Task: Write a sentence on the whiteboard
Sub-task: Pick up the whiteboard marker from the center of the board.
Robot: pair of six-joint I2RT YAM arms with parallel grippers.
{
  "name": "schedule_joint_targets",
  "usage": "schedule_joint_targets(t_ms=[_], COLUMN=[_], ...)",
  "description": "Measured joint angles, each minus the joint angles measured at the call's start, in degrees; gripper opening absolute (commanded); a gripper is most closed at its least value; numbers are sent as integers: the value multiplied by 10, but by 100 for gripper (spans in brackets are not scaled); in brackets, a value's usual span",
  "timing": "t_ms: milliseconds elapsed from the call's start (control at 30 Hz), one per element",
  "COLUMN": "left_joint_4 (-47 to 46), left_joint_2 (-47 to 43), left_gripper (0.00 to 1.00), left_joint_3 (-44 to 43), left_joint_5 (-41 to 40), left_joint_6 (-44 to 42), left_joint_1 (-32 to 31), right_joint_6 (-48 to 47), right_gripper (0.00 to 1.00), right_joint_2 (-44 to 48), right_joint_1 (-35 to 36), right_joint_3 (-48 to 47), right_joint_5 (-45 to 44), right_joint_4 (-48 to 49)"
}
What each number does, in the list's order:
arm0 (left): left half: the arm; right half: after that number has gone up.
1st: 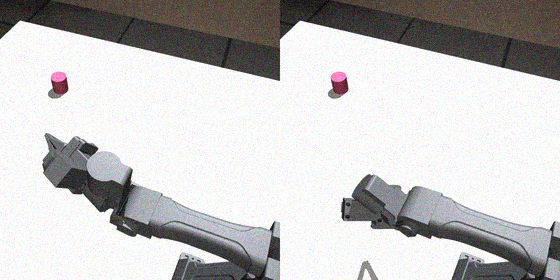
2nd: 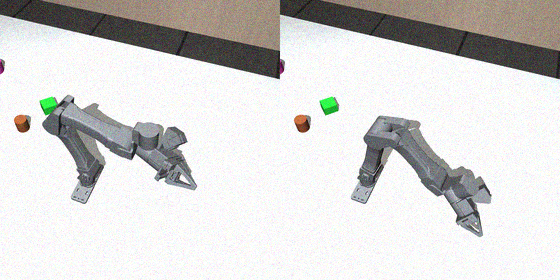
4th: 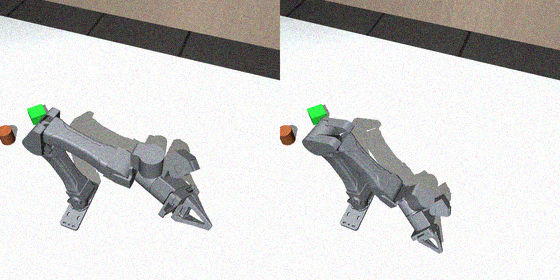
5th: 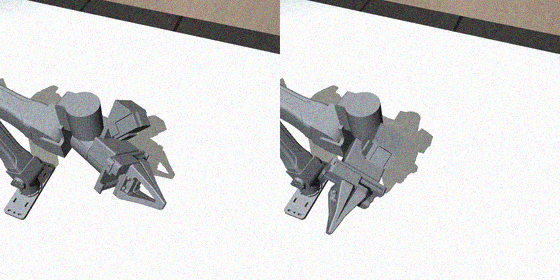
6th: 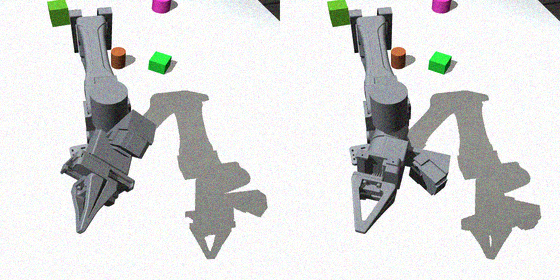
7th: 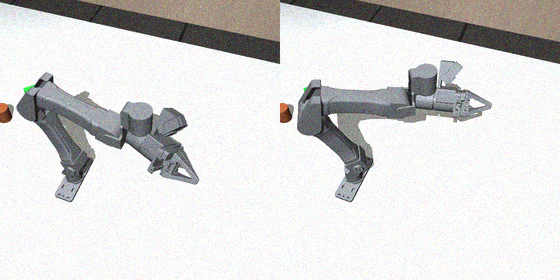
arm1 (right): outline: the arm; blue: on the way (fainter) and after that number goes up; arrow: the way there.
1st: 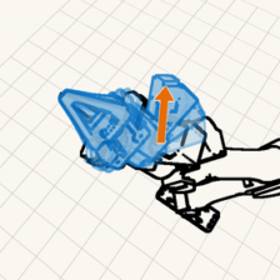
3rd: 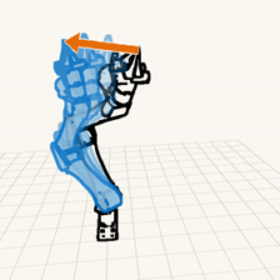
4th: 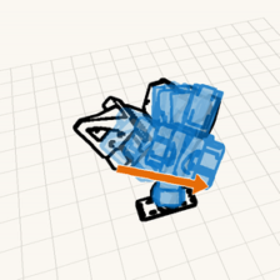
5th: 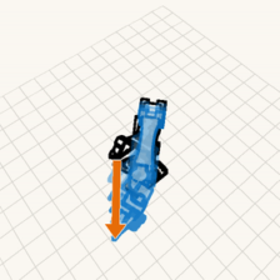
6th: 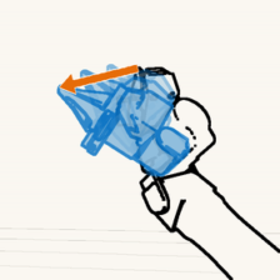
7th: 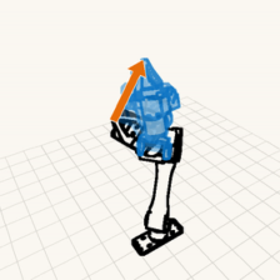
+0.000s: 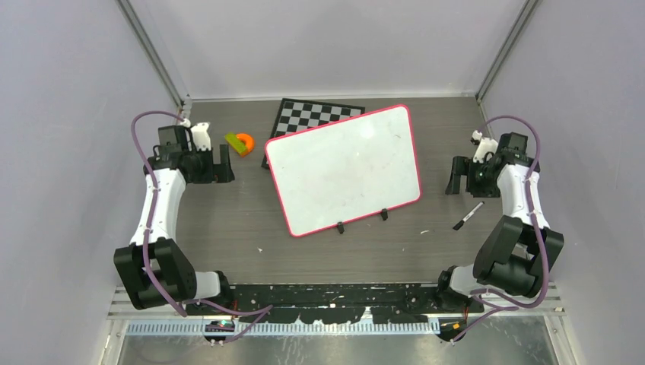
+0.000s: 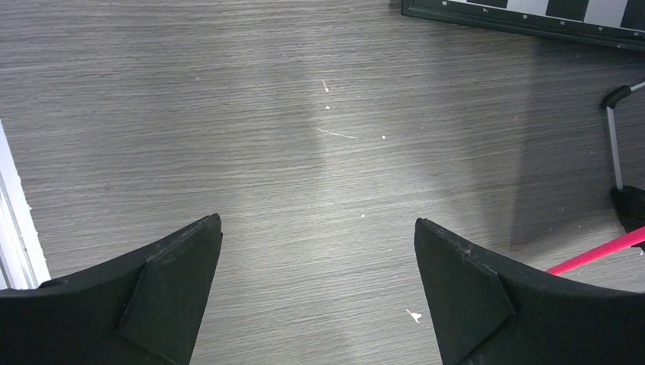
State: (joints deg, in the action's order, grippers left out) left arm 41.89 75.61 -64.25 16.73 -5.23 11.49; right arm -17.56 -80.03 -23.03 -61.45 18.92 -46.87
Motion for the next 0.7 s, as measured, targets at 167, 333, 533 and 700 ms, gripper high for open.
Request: schedule_joint_targets(t_ms=[167,333,533,700], left_joint_4=[0,-3,-12,-18], left_joint_2=[0,0,-3,-7], left_gripper=[100,100,100,100], left_joint_3=[3,3,3,3], left_joint_5=[5,9,9,11], left_joint_6=[3,10,21,23], left_joint_1=[0,0,0,0], right_joint_6=[11,39,86,112], right_gripper=[89,84,83,74], right_joint_2=[-9,-45,-123,-199], right_joint_1=[-29,-50,-59,-60], right_joint_3=[24,31,23,-10], right_joint_5=[-59,-120,-175,-184], right_joint_4=[7,30,59,62])
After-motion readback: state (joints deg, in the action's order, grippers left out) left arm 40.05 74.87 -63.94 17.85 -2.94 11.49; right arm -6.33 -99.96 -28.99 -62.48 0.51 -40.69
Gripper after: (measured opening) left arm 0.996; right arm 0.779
